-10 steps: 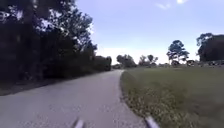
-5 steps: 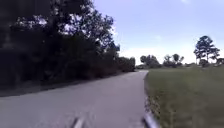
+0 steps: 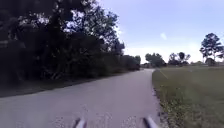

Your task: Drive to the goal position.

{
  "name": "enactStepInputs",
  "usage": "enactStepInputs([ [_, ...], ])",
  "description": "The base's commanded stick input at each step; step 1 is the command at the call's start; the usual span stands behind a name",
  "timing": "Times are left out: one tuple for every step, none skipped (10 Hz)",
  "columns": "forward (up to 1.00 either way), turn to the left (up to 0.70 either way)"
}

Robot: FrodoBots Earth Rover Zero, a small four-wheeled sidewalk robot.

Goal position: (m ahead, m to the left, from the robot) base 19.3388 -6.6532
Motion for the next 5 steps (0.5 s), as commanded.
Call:
enactStepInputs([
  [0.5,0.0],
  [0.5,0.0],
  [0.5,0.0],
  [0.5,0.0],
  [0.5,0.0],
])
